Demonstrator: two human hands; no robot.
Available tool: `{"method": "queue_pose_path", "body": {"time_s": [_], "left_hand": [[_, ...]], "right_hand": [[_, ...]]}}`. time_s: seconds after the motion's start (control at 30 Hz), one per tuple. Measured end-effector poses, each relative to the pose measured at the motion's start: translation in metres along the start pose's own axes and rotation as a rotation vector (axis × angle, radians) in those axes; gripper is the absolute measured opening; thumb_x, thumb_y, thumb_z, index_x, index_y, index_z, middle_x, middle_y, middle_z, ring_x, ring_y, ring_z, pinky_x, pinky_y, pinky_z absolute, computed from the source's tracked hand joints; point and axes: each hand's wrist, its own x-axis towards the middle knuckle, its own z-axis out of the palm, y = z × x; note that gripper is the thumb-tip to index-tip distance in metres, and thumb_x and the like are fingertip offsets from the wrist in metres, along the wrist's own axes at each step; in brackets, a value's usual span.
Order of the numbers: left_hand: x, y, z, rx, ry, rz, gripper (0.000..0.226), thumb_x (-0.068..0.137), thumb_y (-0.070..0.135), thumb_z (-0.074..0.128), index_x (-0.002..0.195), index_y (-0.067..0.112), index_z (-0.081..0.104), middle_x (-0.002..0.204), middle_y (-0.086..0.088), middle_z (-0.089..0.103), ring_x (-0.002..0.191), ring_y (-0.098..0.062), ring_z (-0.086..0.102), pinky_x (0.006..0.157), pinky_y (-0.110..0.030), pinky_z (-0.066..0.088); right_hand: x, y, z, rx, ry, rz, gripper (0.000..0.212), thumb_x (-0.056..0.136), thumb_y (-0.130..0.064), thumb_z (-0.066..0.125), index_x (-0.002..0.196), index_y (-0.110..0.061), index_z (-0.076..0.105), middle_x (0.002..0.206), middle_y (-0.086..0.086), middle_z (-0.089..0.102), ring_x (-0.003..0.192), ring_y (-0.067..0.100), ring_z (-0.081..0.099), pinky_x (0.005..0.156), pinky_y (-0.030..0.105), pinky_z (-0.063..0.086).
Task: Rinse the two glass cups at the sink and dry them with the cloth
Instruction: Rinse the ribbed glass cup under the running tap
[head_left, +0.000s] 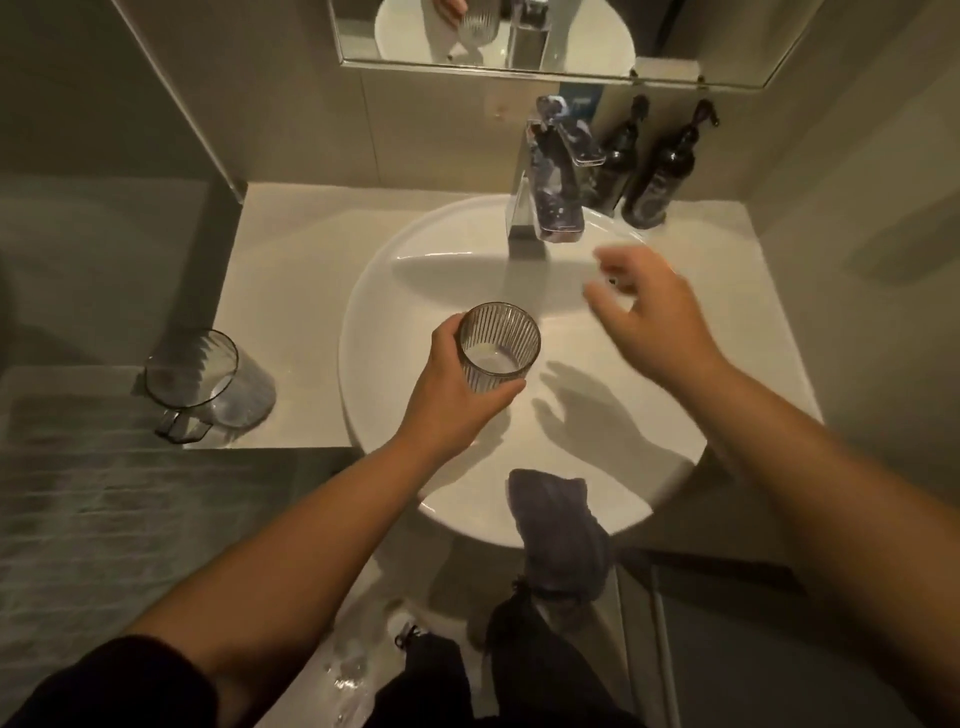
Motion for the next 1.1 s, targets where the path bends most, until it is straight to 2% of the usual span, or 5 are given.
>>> {"method": "queue_pose_path", "body": {"time_s": [0.1,0.2,0.33,0.57,1.1], "left_hand": [[0.015,0.006,0.012,-0.006,0.04,-0.011,0.088,0.077,0.031,0.085,0.145,0.02,0.029,0.133,0.013,0.041,0.121,-0.003,0.043,0.087,0.005,0.029],[0.028,0.013,0.026,0.004,0.075,-0.017,0.088,0.078,0.033,0.084,0.146,0.02,0.029,0.132,0.014,0.041,0.12,-0.003,0.042,0.089,-0.004,0.03],[0.042,0.022,0.041,0.011,0.131,-0.028,0.087,0.078,0.031,0.084,0.145,0.019,0.03,0.131,0.013,0.043,0.119,-0.003,0.045,0.089,-0.004,0.032],[0.057,0.031,0.064,0.017,0.182,-0.029,0.086,0.077,0.03,0.084,0.144,0.019,0.031,0.128,0.015,0.045,0.109,0.003,0.046,0.082,0.006,0.032],[0.06,0.017,0.061,-0.022,0.157,-0.019,0.088,0.077,0.025,0.084,0.145,0.019,0.029,0.132,0.015,0.041,0.117,0.0,0.044,0.086,0.005,0.032]], "right_hand": [[0.05,-0.011,-0.035,-0.192,0.115,-0.247,0.046,0.09,-0.028,0.057,0.131,-0.008,0.049,0.137,0.013,0.047,0.124,0.023,0.047,0.101,0.033,0.041],[0.102,-0.026,-0.046,-0.459,-0.064,-0.438,0.061,0.091,-0.044,0.053,0.14,-0.013,0.039,0.149,0.011,0.036,0.137,0.029,0.034,0.111,0.041,0.031],[0.136,-0.026,-0.034,-0.738,-0.221,-0.599,0.058,0.092,-0.05,0.05,0.135,-0.01,0.046,0.142,0.013,0.046,0.126,0.034,0.046,0.099,0.048,0.044],[0.152,-0.019,-0.021,-0.81,-0.124,-0.678,0.036,0.085,-0.012,0.06,0.119,-0.003,0.056,0.12,0.02,0.06,0.1,0.044,0.058,0.076,0.051,0.053],[0.177,-0.043,-0.034,-0.716,-0.133,-0.636,0.025,0.09,-0.018,0.054,0.109,-0.018,0.07,0.106,0.013,0.072,0.095,0.039,0.063,0.072,0.043,0.049]]}}
